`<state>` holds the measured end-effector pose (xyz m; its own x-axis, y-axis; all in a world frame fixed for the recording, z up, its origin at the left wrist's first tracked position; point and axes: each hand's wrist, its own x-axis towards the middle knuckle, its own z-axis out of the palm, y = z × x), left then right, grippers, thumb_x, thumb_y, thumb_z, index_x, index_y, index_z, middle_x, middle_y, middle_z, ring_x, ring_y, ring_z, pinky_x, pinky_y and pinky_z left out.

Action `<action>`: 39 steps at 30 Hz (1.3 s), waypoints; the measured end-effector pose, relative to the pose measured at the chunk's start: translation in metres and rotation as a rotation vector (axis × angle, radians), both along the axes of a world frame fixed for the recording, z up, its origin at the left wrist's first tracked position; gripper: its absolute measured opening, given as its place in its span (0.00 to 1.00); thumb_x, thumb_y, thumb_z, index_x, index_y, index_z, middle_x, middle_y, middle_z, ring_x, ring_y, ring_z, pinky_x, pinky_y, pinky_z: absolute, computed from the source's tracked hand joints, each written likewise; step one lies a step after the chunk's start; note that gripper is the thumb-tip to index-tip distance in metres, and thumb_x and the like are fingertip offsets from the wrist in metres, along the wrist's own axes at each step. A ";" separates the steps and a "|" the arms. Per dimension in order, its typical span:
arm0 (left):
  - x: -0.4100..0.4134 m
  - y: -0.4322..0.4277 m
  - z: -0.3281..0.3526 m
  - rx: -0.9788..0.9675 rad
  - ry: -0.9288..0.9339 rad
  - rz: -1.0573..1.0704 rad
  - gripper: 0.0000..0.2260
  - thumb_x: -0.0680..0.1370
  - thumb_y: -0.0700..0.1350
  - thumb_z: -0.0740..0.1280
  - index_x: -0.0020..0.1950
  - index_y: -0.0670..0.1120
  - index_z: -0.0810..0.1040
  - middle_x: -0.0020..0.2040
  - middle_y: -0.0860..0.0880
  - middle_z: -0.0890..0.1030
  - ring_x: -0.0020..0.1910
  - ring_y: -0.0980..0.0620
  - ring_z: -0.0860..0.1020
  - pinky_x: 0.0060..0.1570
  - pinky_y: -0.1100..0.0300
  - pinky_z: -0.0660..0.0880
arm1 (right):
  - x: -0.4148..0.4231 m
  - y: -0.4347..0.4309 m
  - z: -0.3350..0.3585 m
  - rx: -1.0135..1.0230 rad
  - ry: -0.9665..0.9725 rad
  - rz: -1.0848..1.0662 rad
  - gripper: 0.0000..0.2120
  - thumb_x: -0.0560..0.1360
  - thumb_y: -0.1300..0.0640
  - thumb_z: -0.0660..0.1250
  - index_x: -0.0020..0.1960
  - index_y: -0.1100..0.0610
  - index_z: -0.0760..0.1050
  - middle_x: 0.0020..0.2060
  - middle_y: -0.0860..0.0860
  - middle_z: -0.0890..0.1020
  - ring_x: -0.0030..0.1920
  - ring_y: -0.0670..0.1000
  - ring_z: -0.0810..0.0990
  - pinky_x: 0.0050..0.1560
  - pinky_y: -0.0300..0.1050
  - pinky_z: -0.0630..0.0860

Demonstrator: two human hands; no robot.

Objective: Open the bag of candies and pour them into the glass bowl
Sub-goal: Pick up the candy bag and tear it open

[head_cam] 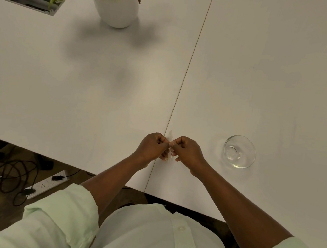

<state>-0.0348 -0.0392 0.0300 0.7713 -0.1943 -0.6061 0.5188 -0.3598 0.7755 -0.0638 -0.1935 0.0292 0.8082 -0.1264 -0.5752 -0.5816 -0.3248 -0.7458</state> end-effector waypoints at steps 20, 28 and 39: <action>-0.004 -0.005 0.001 0.279 -0.154 -0.006 0.08 0.75 0.40 0.70 0.41 0.42 0.71 0.42 0.37 0.83 0.39 0.42 0.85 0.36 0.49 0.83 | -0.005 0.004 0.006 -0.279 -0.144 0.040 0.03 0.76 0.60 0.67 0.43 0.57 0.77 0.36 0.51 0.84 0.37 0.49 0.80 0.39 0.42 0.76; 0.002 -0.007 0.002 0.219 -0.151 -0.035 0.08 0.77 0.47 0.71 0.50 0.43 0.76 0.41 0.45 0.84 0.34 0.51 0.84 0.36 0.58 0.82 | -0.001 0.004 0.007 -0.287 -0.149 0.119 0.05 0.76 0.55 0.68 0.43 0.56 0.78 0.35 0.50 0.83 0.36 0.48 0.80 0.40 0.45 0.78; 0.010 -0.009 0.005 0.348 -0.237 -0.082 0.03 0.75 0.35 0.65 0.43 0.37 0.77 0.39 0.41 0.83 0.38 0.45 0.81 0.41 0.49 0.80 | 0.003 -0.003 0.013 -0.471 -0.126 0.190 0.05 0.75 0.55 0.66 0.40 0.53 0.75 0.33 0.46 0.80 0.36 0.49 0.78 0.36 0.45 0.73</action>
<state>-0.0250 -0.0480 0.0349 0.8877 -0.0764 -0.4541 0.2993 -0.6537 0.6951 -0.0603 -0.1969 0.0422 0.9015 -0.1921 -0.3879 -0.3945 -0.7333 -0.5537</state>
